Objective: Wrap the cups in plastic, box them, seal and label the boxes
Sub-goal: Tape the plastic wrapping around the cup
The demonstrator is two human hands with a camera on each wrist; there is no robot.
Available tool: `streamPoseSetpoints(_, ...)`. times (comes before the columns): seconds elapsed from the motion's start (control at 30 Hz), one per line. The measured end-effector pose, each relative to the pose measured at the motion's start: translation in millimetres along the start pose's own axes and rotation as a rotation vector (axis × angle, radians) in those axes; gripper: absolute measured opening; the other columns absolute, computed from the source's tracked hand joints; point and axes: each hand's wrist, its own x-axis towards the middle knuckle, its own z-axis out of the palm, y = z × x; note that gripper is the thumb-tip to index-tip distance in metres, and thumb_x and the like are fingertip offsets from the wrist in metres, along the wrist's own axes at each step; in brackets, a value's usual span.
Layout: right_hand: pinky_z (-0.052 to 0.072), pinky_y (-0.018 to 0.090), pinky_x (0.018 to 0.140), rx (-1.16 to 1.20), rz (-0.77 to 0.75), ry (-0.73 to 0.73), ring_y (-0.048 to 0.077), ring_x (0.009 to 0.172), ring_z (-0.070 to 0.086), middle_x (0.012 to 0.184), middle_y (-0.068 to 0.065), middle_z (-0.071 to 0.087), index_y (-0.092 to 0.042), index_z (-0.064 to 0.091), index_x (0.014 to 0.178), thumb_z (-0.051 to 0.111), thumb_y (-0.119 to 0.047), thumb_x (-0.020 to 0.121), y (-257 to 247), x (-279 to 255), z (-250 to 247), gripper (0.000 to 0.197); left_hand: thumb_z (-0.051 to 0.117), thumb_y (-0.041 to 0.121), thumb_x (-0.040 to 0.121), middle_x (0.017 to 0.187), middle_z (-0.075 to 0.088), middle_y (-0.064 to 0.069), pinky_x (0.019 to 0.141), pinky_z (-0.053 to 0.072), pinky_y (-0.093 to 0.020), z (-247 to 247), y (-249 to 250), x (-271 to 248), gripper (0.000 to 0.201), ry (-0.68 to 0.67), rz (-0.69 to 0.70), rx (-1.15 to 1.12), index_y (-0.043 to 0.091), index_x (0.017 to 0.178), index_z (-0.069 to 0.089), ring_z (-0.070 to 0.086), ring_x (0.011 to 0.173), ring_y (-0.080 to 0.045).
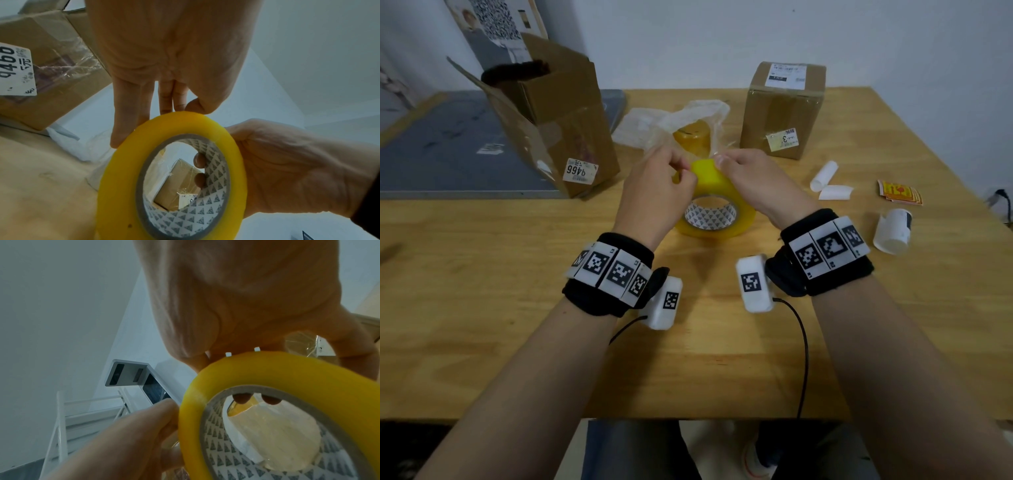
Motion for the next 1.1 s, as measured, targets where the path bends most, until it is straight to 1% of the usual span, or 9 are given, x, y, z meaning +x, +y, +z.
streamPoseSetpoints(0.17, 0.034, 0.038, 0.072, -0.024, 0.004, 0.004, 0.023, 0.081, 0.05, 0.093, 0.029, 0.056, 0.007, 0.064, 0.099, 0.044, -0.024, 0.109, 0, 0, -1, 0.038, 0.056, 0.019, 0.091, 0.098, 0.058, 0.007, 0.086, 0.052, -0.04, 3, 3, -1, 0.006, 0.029, 0.03, 0.033, 0.022, 0.089, 0.061, 0.062, 0.095, -0.018)
streamPoseSetpoints(0.23, 0.045, 0.047, 0.082, -0.028, 0.001, 0.009, 0.039, 0.095, 0.058, 0.109, 0.03, 0.065, 0.009, 0.064, 0.111, 0.043, -0.024, 0.109, -1, 1, -2, 0.039, 0.055, 0.017, 0.092, 0.096, 0.055, 0.008, 0.082, 0.049, -0.037, 4, 5, 0, 0.007, 0.041, 0.058, 0.059, 0.021, 0.088, 0.058, 0.058, 0.092, -0.017)
streamPoseSetpoints(0.33, 0.046, 0.047, 0.095, -0.025, 0.0, 0.016, 0.043, 0.116, 0.055, 0.126, 0.033, 0.06, 0.011, 0.062, 0.119, 0.044, -0.022, 0.108, -1, 0, -3, 0.04, 0.054, 0.015, 0.093, 0.096, 0.053, 0.007, 0.074, 0.037, -0.031, 6, 4, -1, 0.007, 0.054, 0.077, 0.101, 0.019, 0.089, 0.058, 0.051, 0.088, -0.015)
streamPoseSetpoints(0.43, 0.046, 0.043, 0.085, -0.015, -0.007, 0.009, 0.044, 0.114, 0.057, 0.124, 0.033, 0.061, 0.012, 0.063, 0.118, 0.045, -0.022, 0.108, 0, 0, -2, 0.039, 0.053, 0.014, 0.094, 0.098, 0.052, 0.006, 0.074, 0.034, -0.03, 7, 5, -4, 0.007, 0.066, 0.079, 0.112, 0.019, 0.09, 0.057, 0.049, 0.088, -0.013)
streamPoseSetpoints(0.53, 0.042, 0.043, 0.078, -0.012, -0.009, 0.012, 0.036, 0.092, 0.059, 0.11, 0.033, 0.065, 0.014, 0.062, 0.111, 0.046, -0.022, 0.108, -1, -1, -1, 0.039, 0.052, 0.014, 0.094, 0.099, 0.053, 0.004, 0.073, 0.034, -0.03, 8, 4, -5, 0.007, 0.08, 0.071, 0.113, 0.016, 0.09, 0.058, 0.05, 0.087, -0.015)
streamPoseSetpoints(0.7, 0.041, 0.047, 0.098, -0.007, -0.005, 0.006, 0.044, 0.122, 0.051, 0.132, 0.035, 0.055, 0.016, 0.058, 0.119, 0.046, -0.021, 0.108, -5, -3, 1, 0.041, 0.052, 0.016, 0.095, 0.1, 0.055, 0.0, 0.07, 0.031, -0.032, 6, 1, -5, 0.011, 0.077, 0.047, 0.123, 0.01, 0.094, 0.061, 0.049, 0.085, -0.017)
streamPoseSetpoints(0.87, 0.042, 0.047, 0.102, -0.01, -0.004, -0.004, 0.043, 0.123, 0.052, 0.132, 0.033, 0.057, 0.013, 0.062, 0.121, 0.047, -0.022, 0.108, -9, -6, 2, 0.041, 0.05, 0.015, 0.094, 0.098, 0.049, 0.002, 0.067, 0.022, -0.027, 5, -1, -9, 0.006, 0.079, 0.011, 0.144, 0.013, 0.09, 0.054, 0.043, 0.081, -0.017)
streamPoseSetpoints(1.0, 0.043, 0.043, 0.102, -0.022, 0.002, -0.013, 0.04, 0.123, 0.055, 0.132, 0.03, 0.06, 0.01, 0.065, 0.12, 0.047, -0.023, 0.108, -12, -9, 2, 0.04, 0.048, 0.011, 0.095, 0.098, 0.048, -0.004, 0.07, 0.03, -0.035, 6, -3, -13, 0.012, 0.065, 0.041, 0.134, 0.01, 0.083, 0.052, 0.045, 0.08, -0.021)
streamPoseSetpoints(1.1, 0.047, 0.04, 0.085, -0.038, -0.009, -0.022, 0.036, 0.098, 0.063, 0.108, 0.026, 0.07, 0.009, 0.068, 0.102, 0.046, -0.023, 0.108, -12, -9, 3, 0.039, 0.049, 0.013, 0.097, 0.099, 0.052, -0.004, 0.074, 0.04, -0.039, 5, -8, -14, 0.012, 0.083, 0.013, 0.09, 0.008, 0.089, 0.057, 0.053, 0.087, -0.025)
